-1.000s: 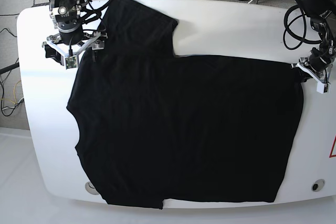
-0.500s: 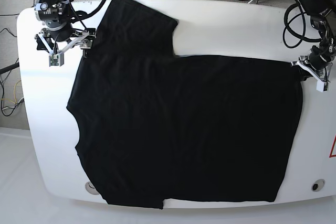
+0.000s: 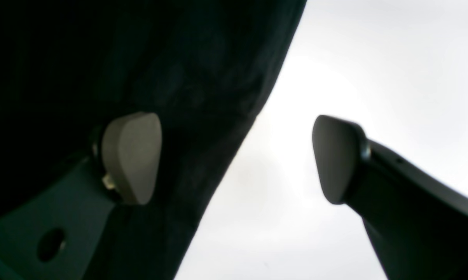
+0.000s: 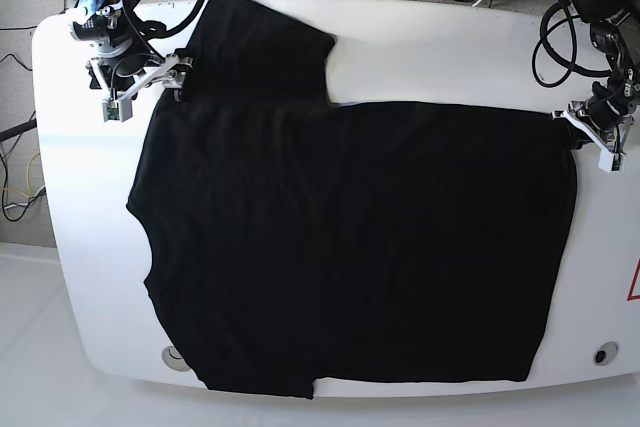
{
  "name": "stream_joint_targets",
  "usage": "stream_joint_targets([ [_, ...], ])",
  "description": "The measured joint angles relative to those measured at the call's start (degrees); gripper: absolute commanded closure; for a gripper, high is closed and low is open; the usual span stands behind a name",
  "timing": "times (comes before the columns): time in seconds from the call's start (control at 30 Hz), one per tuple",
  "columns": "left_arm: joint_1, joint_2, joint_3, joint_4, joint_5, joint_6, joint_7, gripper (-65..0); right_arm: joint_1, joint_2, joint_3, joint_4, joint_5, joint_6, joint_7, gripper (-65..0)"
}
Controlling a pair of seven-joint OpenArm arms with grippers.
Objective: Fold the T-shirt properly
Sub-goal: 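Slide right gripper along the shoulder edge and close on the shirt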
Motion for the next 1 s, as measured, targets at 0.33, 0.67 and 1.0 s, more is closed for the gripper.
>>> stream_joint_targets([
  [0.33, 0.0, 0.04, -0.15, 0.0, 0.04, 0.0, -0.02, -0.8, 0.2, 2.4, -0.17, -8.66, 7.41, 0.04, 1.81, -59.0],
  [0.67, 0.02, 0.04, -0.15, 0.0, 0.07, 0.0, 0.0, -0.8, 0.48, 4.63, -3.54, -12.04, 10.84, 0.42, 3.45, -59.1],
  [1.0, 0.02, 0.04, -0.15, 0.0, 0.04, 0.0, -0.02, -0.8, 1.55, 4.33, -6.25, -12.13, 10.75, 0.44, 3.15, -56.7],
])
